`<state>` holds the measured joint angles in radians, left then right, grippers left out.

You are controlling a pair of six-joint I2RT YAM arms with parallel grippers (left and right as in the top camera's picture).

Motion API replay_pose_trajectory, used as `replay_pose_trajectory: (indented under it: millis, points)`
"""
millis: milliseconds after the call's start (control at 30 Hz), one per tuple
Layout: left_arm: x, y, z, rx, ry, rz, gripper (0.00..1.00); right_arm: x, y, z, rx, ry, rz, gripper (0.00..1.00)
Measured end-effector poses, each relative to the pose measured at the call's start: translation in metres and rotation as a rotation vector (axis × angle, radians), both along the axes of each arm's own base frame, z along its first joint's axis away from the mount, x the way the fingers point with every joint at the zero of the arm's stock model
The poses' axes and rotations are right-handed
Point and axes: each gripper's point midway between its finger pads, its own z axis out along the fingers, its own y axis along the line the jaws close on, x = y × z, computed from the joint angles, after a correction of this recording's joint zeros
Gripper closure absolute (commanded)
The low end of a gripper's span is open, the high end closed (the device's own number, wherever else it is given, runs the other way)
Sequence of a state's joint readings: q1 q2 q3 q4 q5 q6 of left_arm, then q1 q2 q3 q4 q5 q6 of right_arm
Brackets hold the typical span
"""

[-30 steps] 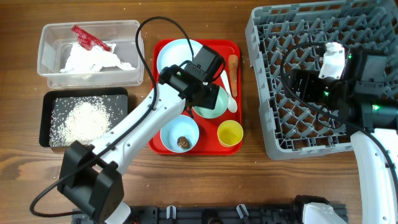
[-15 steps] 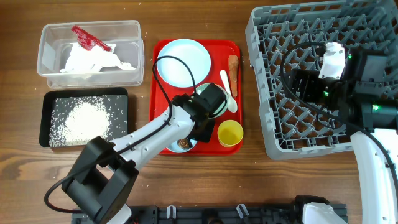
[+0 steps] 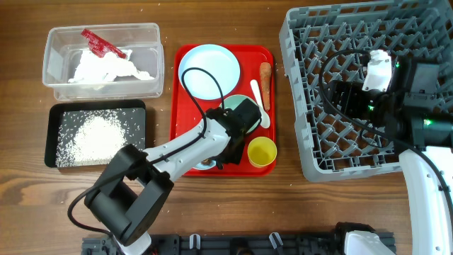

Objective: Sort waste into correct bins and load items into the dishwasher rack
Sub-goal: 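Grasp the blue bowl with the brown scrap and tip it over the black tray, then return the empty blue bowl to the red tray with the left gripper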

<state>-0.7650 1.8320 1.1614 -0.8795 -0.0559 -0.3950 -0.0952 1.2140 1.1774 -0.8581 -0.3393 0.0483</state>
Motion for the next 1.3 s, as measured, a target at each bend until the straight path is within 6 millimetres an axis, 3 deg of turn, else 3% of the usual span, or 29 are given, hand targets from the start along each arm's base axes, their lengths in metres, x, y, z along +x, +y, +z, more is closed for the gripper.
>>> replay_pose_trajectory:
  millis: [167, 300, 433, 600, 667, 800, 933, 1133, 1300]
  points:
    - [0.023, -0.005, 0.049, -0.049, -0.028, 0.054, 0.96, 0.0, 0.0, 0.0, 0.0, 0.002, 0.0, 0.0]
    - [0.047, 0.029, 0.092, -0.189, -0.042, 0.221, 0.96, 0.0, 0.0, 0.0, 0.0, 0.0, 0.0, 0.0]
    - [0.077, 0.086, 0.127, -0.394, -0.057, 0.432, 0.96, 0.0, 0.0, 0.0, 0.0, -0.002, 0.0, 0.0]
    - [0.109, 0.175, 0.149, -0.645, -0.11, 0.62, 0.96, 0.0, 0.0, 0.001, 0.0, -0.003, 0.0, 0.0]
    - [0.114, 0.211, 0.161, -0.753, -0.162, 0.679, 0.96, 0.001, 0.0, 0.001, -0.001, -0.003, 0.0, 0.0]
    - [0.113, 0.258, 0.184, -0.923, -0.264, 0.731, 0.96, 0.001, 0.0, 0.001, -0.001, -0.004, 0.0, 0.0]
    - [0.113, 0.281, 0.194, -1.073, -0.326, 0.717, 0.96, 0.001, 0.0, 0.001, -0.001, -0.004, 0.0, 0.0]
    - [0.113, 0.288, 0.152, -1.327, -0.23, 0.769, 0.96, 0.001, 0.0, 0.001, 0.0, -0.003, 0.0, 0.0]
    - [0.114, 0.285, 0.153, -1.379, -0.237, 0.749, 0.96, 0.0, 0.0, 0.001, 0.0, -0.002, 0.0, 0.0]
